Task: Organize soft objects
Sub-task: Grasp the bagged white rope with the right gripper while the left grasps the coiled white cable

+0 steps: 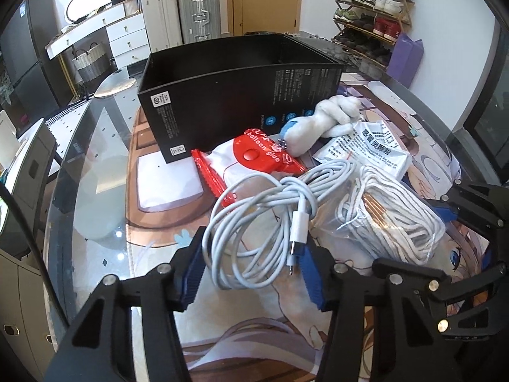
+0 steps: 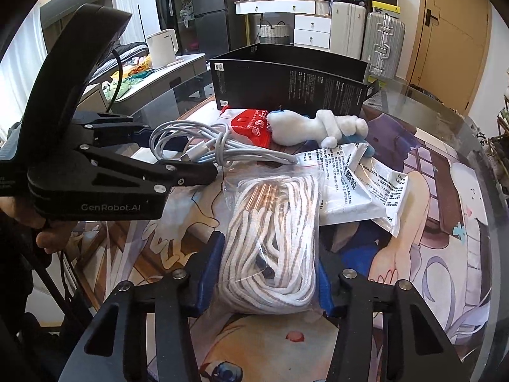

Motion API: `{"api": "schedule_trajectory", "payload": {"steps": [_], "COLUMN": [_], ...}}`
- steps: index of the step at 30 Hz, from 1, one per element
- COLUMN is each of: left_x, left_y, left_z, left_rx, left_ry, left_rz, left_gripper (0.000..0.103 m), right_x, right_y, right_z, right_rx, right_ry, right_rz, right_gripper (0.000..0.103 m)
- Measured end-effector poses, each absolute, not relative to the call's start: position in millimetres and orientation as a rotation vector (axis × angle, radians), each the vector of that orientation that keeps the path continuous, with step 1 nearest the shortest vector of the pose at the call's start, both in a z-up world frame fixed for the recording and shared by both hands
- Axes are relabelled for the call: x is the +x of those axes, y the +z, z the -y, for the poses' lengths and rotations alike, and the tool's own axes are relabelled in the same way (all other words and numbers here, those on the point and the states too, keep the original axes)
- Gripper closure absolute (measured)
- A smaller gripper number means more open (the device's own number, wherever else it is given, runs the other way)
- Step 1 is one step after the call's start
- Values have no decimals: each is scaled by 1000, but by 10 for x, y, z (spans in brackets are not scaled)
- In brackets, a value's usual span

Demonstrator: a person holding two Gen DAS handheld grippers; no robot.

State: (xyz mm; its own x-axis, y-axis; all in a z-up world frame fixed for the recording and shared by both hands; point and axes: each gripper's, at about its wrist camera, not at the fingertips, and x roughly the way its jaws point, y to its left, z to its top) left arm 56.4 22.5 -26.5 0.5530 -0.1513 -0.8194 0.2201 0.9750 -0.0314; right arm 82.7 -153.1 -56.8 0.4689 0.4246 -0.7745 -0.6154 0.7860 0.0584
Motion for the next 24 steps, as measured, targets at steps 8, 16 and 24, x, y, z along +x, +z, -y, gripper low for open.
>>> {"api": "schedule_trajectory", "payload": {"steps": [8,16,24], "left_x": [525,452,377], "left_y": [-240,-182,-66], "left_z": [-230,-279,-364], "left_rx": [61,42,23], "left_ry": [-224,-217,-201], "left_rz": [-949,-922,-882], "left_gripper": [51,51,51], "right_x": [797,744,670], "right_y": [-552,-513,-395], "right_z": [1572,1611,1671], "right_rx": [-233,-231,-221], "right_ry": [650,648,640], "right_rz": [-869,-854,-813], "right_gripper": [55,56,56]}}
